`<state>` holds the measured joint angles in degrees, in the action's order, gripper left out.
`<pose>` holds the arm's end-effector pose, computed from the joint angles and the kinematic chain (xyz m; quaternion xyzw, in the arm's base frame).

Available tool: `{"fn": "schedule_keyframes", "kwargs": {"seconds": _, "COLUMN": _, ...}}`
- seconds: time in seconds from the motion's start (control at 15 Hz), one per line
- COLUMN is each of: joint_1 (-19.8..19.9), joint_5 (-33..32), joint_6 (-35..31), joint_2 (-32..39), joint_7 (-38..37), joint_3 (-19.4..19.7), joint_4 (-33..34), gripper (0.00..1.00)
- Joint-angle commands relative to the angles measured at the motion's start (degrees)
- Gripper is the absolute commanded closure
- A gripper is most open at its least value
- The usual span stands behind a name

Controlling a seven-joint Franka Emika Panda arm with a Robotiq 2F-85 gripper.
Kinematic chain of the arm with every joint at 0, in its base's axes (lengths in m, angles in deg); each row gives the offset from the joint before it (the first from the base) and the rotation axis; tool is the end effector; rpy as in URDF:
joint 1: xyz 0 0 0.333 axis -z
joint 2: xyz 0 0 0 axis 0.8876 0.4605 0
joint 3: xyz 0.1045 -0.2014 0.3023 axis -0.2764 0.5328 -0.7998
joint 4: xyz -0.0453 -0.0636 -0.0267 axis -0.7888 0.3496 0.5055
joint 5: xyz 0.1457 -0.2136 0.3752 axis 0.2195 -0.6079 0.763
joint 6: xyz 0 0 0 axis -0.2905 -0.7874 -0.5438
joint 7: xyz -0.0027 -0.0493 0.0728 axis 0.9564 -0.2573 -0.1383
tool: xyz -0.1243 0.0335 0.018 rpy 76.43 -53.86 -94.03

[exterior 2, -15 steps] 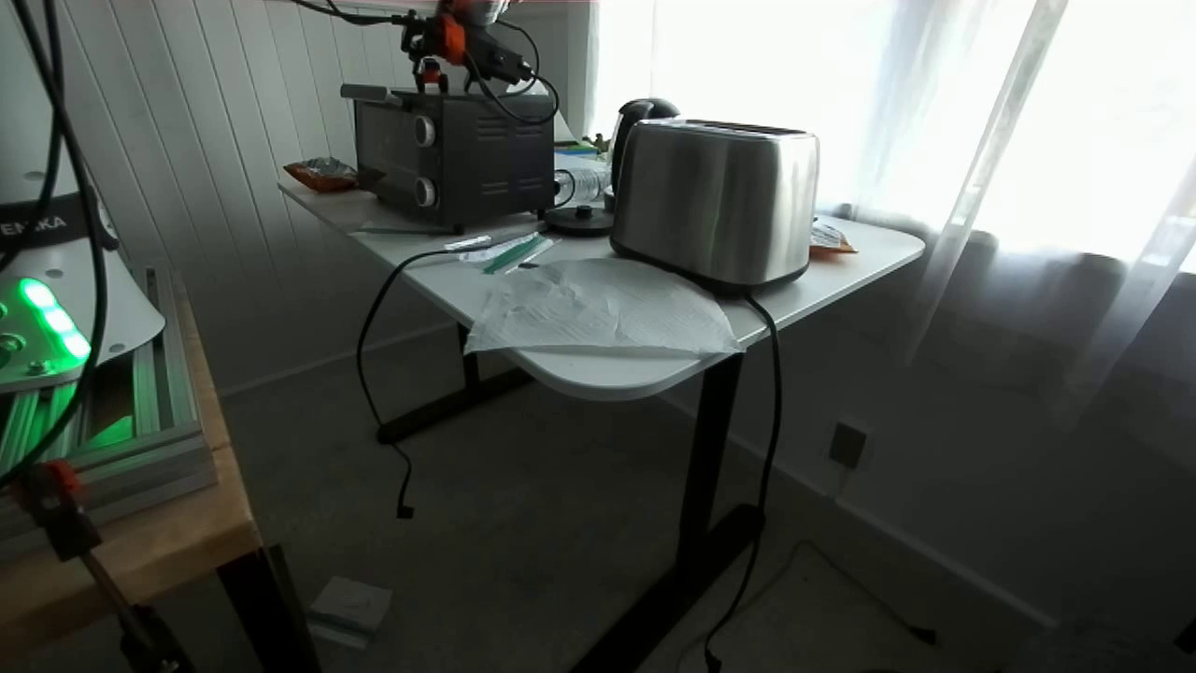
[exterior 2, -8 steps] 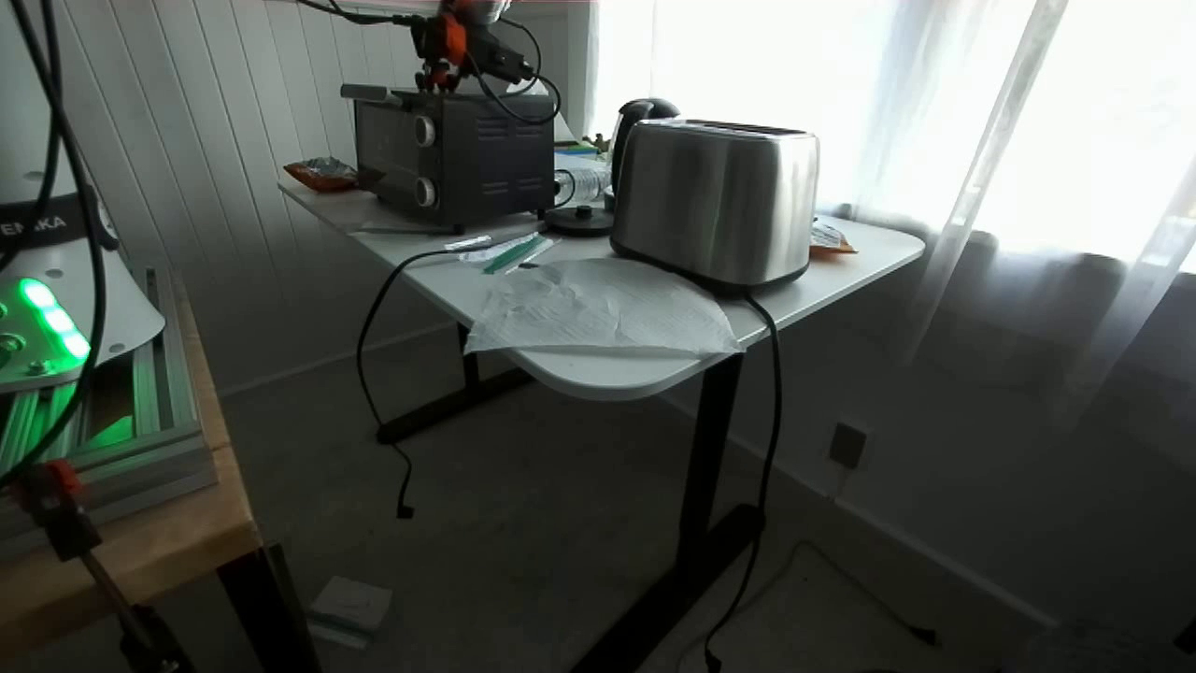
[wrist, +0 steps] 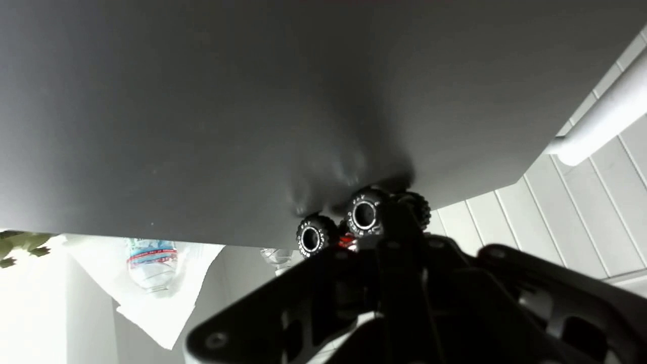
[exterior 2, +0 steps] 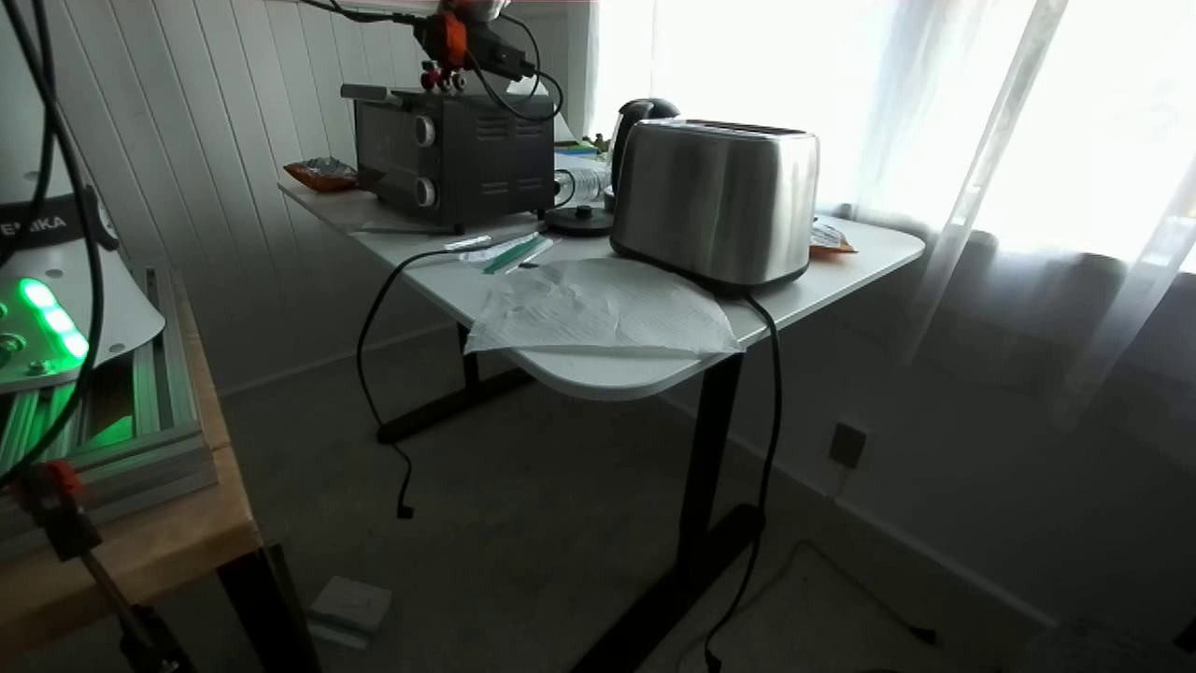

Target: Lift the toy car, put it on top of the oven and turn it upside down

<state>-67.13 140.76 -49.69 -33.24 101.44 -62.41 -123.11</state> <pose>0.5695 0.1502 0.3495 -0.7474 -0.4871 -0.2878 0.3481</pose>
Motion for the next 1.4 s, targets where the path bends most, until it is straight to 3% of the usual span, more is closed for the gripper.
{"fn": "schedule_keyframes", "kwargs": {"seconds": 0.0, "joint_1": 0.1, "joint_5": 1.5, "joint_6": -0.5, "joint_2": -2.5, "joint_7": 1.7, "joint_3": 0.2, "joint_4": -2.0, "gripper": 0.8}}
{"fn": "schedule_keyframes", "kwargs": {"seconds": 0.07, "joint_1": 0.1, "joint_5": 1.4, "joint_6": -0.6, "joint_2": -2.7, "joint_7": 1.8, "joint_3": 0.2, "joint_4": -2.0, "gripper": 0.69}}
{"fn": "schedule_keyframes", "kwargs": {"seconds": 0.27, "joint_1": 0.0, "joint_5": 2.2, "joint_6": -0.5, "joint_2": -3.5, "joint_7": 0.5, "joint_3": 0.1, "joint_4": -2.4, "gripper": 0.5}}
{"fn": "schedule_keyframes", "kwargs": {"seconds": 0.73, "joint_1": -1.3, "joint_5": 4.0, "joint_6": -10.8, "joint_2": -10.2, "joint_7": -7.1, "joint_3": -1.2, "joint_4": -8.1, "gripper": 0.01}}
{"fn": "schedule_keyframes", "kwargs": {"seconds": 1.33, "joint_1": -5.3, "joint_5": 6.2, "joint_6": -20.5, "joint_2": -16.0, "joint_7": -17.1, "joint_3": -5.3, "joint_4": -14.8, "gripper": 0.0}}
